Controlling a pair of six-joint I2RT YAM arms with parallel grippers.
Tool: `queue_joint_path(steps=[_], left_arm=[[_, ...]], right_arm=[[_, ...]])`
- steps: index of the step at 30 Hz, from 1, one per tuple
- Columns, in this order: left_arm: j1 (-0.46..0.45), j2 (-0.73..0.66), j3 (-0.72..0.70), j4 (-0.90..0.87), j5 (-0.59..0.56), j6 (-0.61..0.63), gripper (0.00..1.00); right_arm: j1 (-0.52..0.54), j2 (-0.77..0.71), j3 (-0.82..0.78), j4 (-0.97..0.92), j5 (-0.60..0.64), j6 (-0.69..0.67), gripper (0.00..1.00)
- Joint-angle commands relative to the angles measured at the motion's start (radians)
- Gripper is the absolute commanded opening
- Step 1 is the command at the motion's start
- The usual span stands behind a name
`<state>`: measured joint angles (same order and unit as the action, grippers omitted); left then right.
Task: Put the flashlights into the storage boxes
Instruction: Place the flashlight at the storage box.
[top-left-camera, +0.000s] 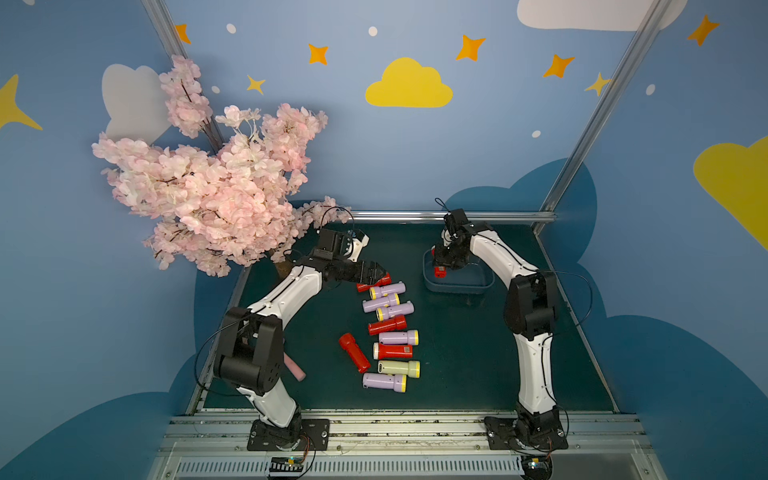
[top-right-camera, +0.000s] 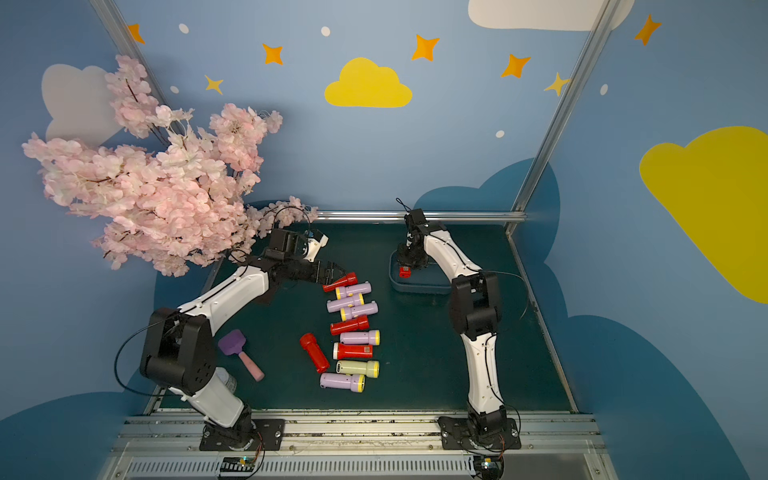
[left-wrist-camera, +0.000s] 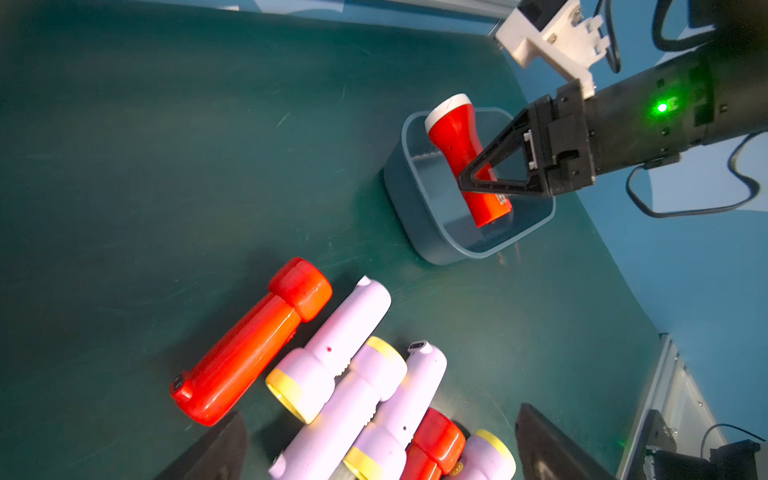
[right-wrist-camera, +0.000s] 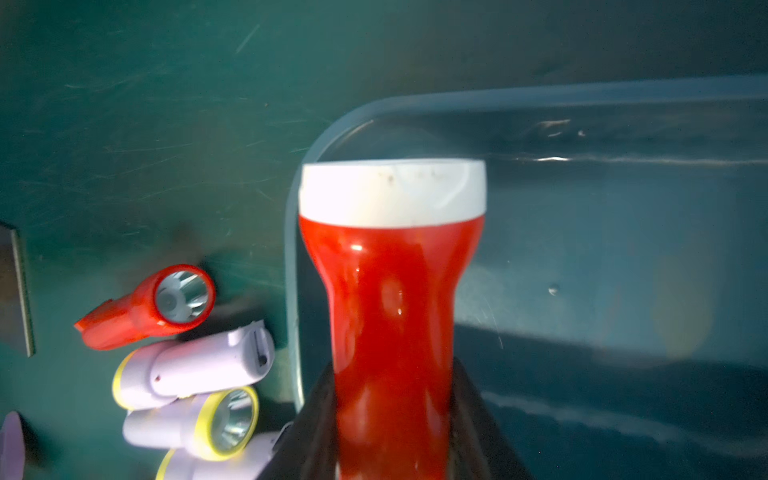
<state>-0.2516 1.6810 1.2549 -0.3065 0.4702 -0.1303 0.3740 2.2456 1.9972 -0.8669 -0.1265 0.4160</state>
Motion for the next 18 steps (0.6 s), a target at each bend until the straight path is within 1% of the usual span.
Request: queue_joint_path(steps=[1, 10, 18], left_arm=[[-0.002, -0.022, 0.015, -0.040, -0.016, 0.027, 0.99], [-0.002, -0.015, 0.037, -0.060, -0.023, 0.041, 0.99], [-0.002, 0.001, 0.047, -0.063, -0.020, 0.042, 0.99]], right_arm=[[-0.004, 0.042, 0.029, 0.012, -0.018, 0.025, 0.29], [-0.009, 0.110, 0.071, 0.011, -0.022, 0.035, 0.29], [-0.016, 0.152, 0.106, -0.004, -0.051, 0.035, 0.34]])
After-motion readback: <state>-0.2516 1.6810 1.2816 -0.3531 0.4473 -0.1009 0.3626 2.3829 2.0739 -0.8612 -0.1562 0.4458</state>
